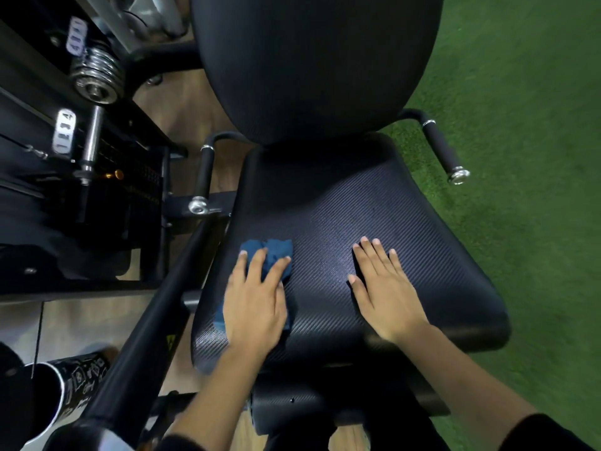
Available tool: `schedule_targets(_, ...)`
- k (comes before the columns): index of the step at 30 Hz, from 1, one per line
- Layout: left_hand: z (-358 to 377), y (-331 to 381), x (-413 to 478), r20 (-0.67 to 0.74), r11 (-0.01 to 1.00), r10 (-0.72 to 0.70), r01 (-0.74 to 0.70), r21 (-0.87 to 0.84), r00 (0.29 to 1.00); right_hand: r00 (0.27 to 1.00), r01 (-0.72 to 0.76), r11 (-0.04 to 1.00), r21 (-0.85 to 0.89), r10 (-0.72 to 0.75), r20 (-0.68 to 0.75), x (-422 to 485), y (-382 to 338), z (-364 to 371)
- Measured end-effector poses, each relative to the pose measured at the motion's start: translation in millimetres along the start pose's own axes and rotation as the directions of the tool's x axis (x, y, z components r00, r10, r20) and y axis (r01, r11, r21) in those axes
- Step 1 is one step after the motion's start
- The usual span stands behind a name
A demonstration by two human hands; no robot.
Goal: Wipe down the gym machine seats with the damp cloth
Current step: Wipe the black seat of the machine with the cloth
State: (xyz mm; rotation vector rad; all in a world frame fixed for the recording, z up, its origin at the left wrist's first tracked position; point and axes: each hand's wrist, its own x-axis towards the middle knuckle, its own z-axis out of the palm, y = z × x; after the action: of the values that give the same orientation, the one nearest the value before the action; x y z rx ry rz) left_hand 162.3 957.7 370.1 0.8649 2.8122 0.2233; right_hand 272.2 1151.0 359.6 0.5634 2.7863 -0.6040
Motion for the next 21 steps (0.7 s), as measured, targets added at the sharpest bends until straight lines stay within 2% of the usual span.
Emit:
schedule_targets(3, 5.1, 35.1, -16.4, -0.013, 1.000, -0.011, 0.011, -0.025, 1.000, 0.999, -0.007, 1.000, -0.030, 0.006, -0.038, -10.1, 9.3, 1.3)
schedule_targets(7, 14.4, 76.1, -19.6, -0.018, 0.997, 0.061, -0.062, -0.038, 0.998, 0.999, 0.009, 0.996, -0.090, -0.013, -0.043, -16.3, 24.6, -3.0)
schedule_targets(12, 17.9, 65.2, -29.0, -0.057, 0.987, 0.160, -0.161, -0.018, 0.985, 0.997, 0.061, 0.991, -0.116, -0.065, -0.039, -18.6, 36.8, -6.5)
schedule_targets(14, 16.9, 43.7, -30.6, -0.103, 0.996, 0.090, -0.091, 0.000, 0.991, 0.995, 0.085, 0.990, -0.112, -0.090, -0.035, -18.2, 39.5, -6.9)
schedule_targets(16, 13.0, 17.6, -30.8, -0.168, 0.998, -0.063, 0.063, -0.003, 0.984, 0.994, 0.107, 0.988, -0.115, -0.110, -0.025, -18.1, 42.2, -6.8)
schedule_targets(19, 8.2, -5.1, -28.5, -0.226, 0.960, -0.280, 0.279, -0.036, 0.933, 0.990, 0.132, 0.985, -0.107, -0.137, -0.036, -18.8, 45.4, -6.3)
schedule_targets(21, 10.3, 4.6, -26.6, -0.248, 0.930, -0.366, 0.361, -0.067, 0.897, 0.987, 0.150, 0.984, -0.101, -0.155, -0.041, -20.1, 47.8, -6.3)
